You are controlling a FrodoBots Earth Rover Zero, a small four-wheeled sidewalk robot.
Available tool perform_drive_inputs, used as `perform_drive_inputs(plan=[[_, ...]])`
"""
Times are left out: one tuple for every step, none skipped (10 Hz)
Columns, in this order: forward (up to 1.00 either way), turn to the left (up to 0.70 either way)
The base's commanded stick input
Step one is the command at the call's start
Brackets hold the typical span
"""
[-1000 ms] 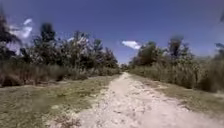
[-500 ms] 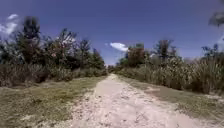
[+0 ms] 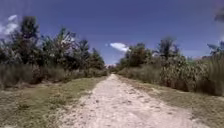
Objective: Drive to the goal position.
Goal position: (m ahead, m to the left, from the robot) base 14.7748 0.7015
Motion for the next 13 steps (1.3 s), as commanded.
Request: perform_drive_inputs(plan=[[0.7,0.0],[0.7,0.0],[0.7,0.0],[0.7,0.0],[0.7,0.0],[0.7,0.0],[0.7,0.0],[0.7,0.0],[0.7,0.0],[0.7,0.0],[0.7,-0.23],[0.7,-0.35],[0.7,-0.35]])
